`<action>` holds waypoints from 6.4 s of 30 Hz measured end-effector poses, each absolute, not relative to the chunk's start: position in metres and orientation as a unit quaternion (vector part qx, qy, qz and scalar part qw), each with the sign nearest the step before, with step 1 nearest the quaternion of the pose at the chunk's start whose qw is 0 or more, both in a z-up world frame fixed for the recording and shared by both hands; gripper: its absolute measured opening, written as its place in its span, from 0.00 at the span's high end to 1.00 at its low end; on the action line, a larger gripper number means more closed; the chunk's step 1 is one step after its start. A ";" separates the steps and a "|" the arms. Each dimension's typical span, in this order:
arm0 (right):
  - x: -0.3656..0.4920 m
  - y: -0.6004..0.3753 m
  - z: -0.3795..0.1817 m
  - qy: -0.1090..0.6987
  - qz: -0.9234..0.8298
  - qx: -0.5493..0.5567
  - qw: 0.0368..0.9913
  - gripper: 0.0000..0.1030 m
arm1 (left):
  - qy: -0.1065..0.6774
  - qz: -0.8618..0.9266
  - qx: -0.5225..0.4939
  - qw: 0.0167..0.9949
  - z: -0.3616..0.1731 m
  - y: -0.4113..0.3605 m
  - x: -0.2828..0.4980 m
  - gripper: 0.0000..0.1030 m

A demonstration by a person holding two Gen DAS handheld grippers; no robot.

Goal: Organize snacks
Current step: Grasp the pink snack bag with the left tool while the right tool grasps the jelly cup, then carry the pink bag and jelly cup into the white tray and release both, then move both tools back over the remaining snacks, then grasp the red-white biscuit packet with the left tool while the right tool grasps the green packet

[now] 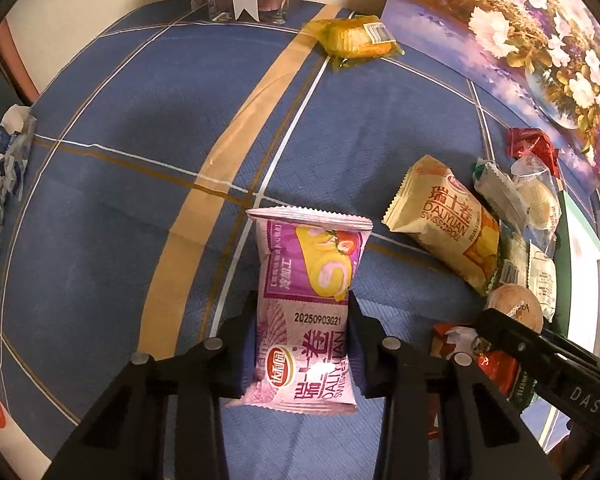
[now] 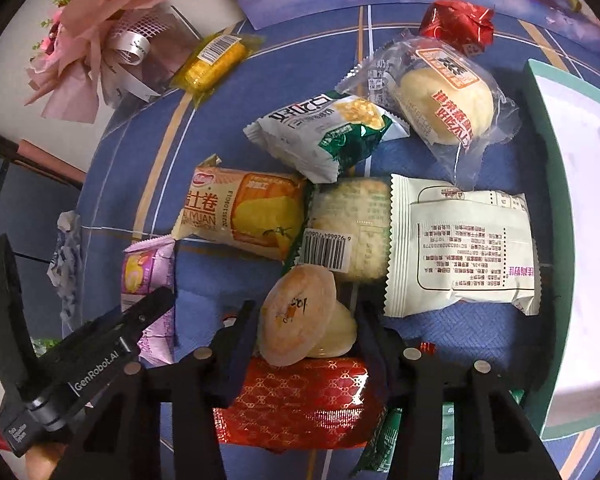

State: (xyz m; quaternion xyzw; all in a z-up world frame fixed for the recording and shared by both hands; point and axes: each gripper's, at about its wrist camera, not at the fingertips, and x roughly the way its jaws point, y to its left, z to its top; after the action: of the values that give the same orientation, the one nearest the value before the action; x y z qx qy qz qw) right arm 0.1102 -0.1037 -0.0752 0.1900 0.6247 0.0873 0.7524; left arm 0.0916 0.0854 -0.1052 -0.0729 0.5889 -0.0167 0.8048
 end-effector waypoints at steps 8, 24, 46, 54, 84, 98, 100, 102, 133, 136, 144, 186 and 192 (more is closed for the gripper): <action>0.102 -0.118 -0.049 0.602 0.102 0.208 0.764 0.50 | 0.571 -0.012 -0.075 0.818 -0.080 0.088 0.083 0.62; 0.088 -0.186 0.030 0.507 0.078 0.250 0.821 0.50 | 0.512 -0.034 -0.073 0.855 0.009 0.037 0.085 0.62; 0.055 -0.375 0.007 0.483 -0.137 0.284 0.817 0.49 | 0.503 -0.174 0.032 0.846 0.024 -0.166 0.094 0.62; 0.062 -0.422 -0.018 0.504 -0.169 0.273 0.802 0.49 | 0.512 -0.213 0.063 0.830 0.003 -0.236 0.108 0.62; 0.067 -0.426 -0.033 0.516 -0.164 0.239 0.806 0.00 | 0.519 -0.132 0.035 0.844 -0.023 -0.212 0.116 0.25; 0.052 -0.390 -0.019 0.485 -0.110 0.269 0.825 0.00 | 0.503 -0.094 0.009 0.859 -0.006 -0.156 0.093 0.25; 0.051 -0.379 -0.017 0.489 -0.108 0.252 0.828 0.00 | 0.500 -0.090 0.001 0.861 -0.003 -0.147 0.089 0.25; 0.050 -0.365 -0.012 0.489 -0.109 0.227 0.835 0.00 | 0.498 -0.085 -0.004 0.863 0.000 -0.139 0.086 0.25; 0.035 -0.226 0.040 0.483 -0.099 0.117 0.862 0.00 | 0.474 -0.039 -0.071 0.877 0.025 -0.025 0.053 0.25; 0.036 -0.217 0.042 0.487 -0.111 0.113 0.859 0.00 | 0.480 -0.029 -0.058 0.875 0.024 -0.019 0.053 0.25; 0.039 -0.206 0.032 0.502 -0.101 0.164 0.843 0.00 | 0.500 -0.006 -0.070 0.863 0.013 0.011 0.054 0.25; 0.042 -0.172 -0.050 0.660 0.037 0.205 0.722 0.15 | 0.620 -0.020 -0.063 0.782 -0.067 0.009 0.052 0.25; 0.047 -0.173 -0.060 0.667 0.035 0.213 0.714 0.15 | 0.628 -0.018 -0.074 0.775 -0.073 0.012 0.053 0.25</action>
State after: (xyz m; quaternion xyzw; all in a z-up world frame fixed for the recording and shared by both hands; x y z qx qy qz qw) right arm 0.0466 -0.1731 -0.0598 0.2126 0.6666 0.0353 0.7136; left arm 0.0527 0.0120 -0.0730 -0.0742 0.6279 -0.0181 0.7746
